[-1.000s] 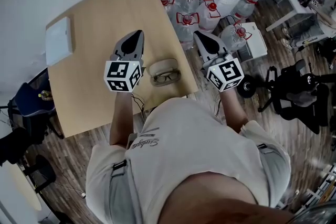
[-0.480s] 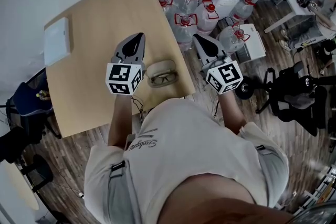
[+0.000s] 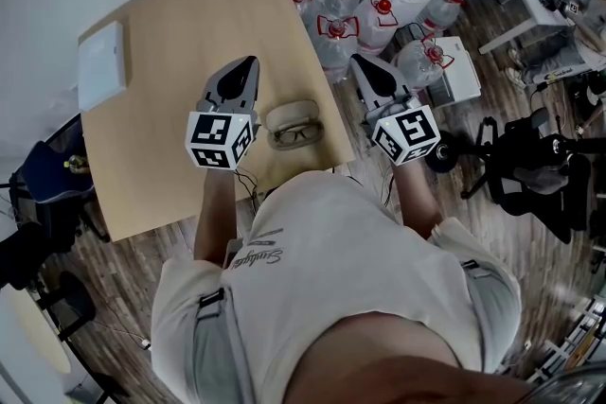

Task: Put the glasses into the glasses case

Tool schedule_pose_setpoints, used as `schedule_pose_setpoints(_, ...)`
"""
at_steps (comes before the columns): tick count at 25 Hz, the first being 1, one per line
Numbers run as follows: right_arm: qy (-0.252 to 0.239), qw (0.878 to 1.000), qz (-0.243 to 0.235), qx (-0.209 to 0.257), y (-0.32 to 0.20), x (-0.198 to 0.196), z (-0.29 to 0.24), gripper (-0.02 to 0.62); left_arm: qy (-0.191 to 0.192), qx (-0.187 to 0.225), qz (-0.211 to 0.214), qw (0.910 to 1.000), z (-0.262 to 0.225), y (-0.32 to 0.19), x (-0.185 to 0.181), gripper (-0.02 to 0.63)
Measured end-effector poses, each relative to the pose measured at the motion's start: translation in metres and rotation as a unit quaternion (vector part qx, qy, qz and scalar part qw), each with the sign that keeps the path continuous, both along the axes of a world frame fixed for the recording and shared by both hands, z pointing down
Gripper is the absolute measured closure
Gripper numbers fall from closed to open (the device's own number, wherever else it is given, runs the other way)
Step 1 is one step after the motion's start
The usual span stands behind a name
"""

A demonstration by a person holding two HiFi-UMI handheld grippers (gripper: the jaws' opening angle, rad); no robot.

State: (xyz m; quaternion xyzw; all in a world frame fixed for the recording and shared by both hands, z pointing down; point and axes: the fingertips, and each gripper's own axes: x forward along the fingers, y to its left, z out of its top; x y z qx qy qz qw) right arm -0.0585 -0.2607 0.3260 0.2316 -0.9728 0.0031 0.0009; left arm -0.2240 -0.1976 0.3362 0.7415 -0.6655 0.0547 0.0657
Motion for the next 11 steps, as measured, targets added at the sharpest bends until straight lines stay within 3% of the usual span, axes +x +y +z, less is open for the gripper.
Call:
schedule_pose_setpoints(7,-0.003,1.0,0.027,-0.004,-0.009,0.003,0.002,0.6,0.013,-0.004,0.024,0.9996,0.005,-0.006,-0.002,0.591)
schedule_pose_setpoints(11,0.008,0.999,0.035,0.019,-0.014,-0.002,-0.002,0.6,0.009,0.002,0.027,0.9996,0.001,-0.011,-0.012,0.591)
